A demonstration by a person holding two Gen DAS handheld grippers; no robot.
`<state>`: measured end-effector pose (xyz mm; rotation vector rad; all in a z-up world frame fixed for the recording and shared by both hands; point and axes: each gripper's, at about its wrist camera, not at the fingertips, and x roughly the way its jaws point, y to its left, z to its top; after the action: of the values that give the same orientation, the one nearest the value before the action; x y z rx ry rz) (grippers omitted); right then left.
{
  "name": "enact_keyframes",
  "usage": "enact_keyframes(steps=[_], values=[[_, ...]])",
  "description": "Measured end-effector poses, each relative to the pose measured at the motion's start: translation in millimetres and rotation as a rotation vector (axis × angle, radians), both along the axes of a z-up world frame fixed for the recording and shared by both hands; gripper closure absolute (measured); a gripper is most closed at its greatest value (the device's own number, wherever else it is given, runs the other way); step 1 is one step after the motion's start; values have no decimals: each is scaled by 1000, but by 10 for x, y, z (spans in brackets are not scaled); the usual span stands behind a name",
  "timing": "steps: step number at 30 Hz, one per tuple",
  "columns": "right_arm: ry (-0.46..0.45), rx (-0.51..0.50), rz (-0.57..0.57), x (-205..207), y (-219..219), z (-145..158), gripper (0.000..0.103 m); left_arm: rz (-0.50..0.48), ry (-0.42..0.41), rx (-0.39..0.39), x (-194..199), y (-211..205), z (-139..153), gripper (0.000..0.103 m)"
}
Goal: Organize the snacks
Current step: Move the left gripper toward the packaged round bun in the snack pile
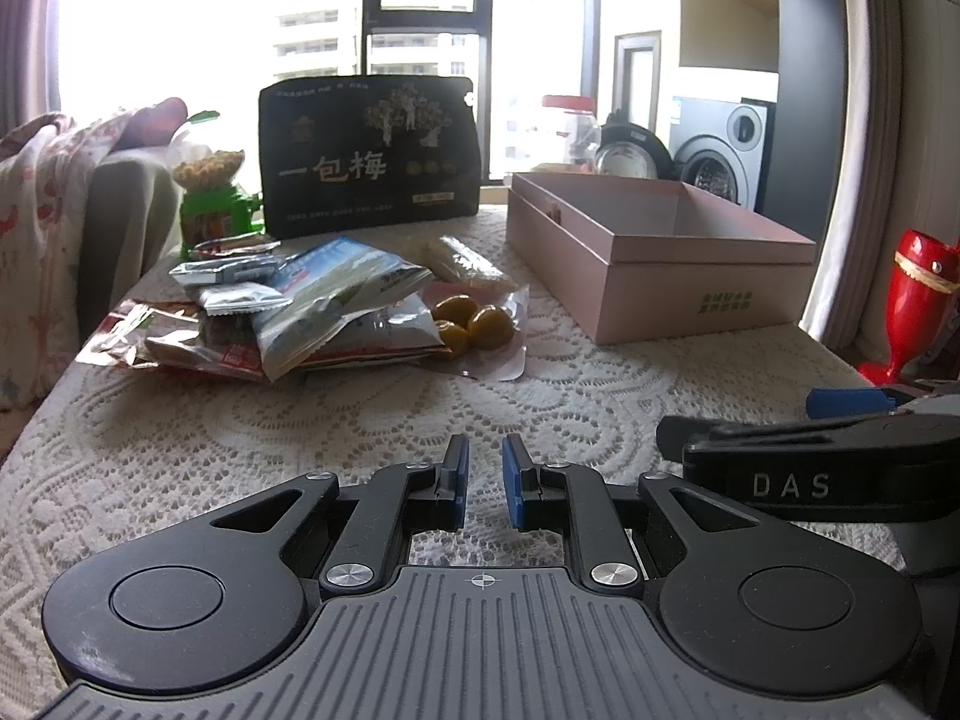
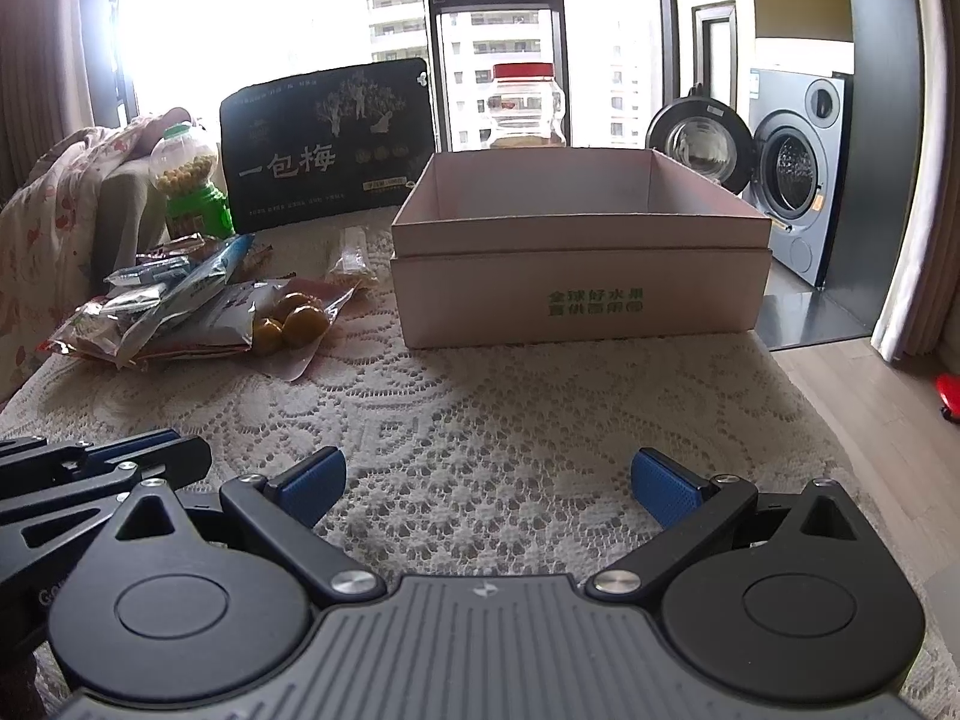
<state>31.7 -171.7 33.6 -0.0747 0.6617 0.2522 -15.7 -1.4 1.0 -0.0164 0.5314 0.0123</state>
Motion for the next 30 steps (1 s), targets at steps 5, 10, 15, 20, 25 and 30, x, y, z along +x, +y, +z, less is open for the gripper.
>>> enact_keyframes(steps=[5,10,15,20,25,30], values=[[-23,17,89,-4,70,136,1,18,-49,-76,-11,274,192,85],[31,104,220,228,277,325,1,22,-65,-164,84,892,496,85],[-100,-76,321,316,886,499,1,74,33,-304,256,1755,643,85],[-56,-219,342,693,1599,588,10,214,85,-310,370,2289,706,85],[229,33,469,1333,2166,707,11,261,67,-351,361,2641,676,85],[274,95,432,1803,2848,502,11,236,27,-447,234,2829,524,85]])
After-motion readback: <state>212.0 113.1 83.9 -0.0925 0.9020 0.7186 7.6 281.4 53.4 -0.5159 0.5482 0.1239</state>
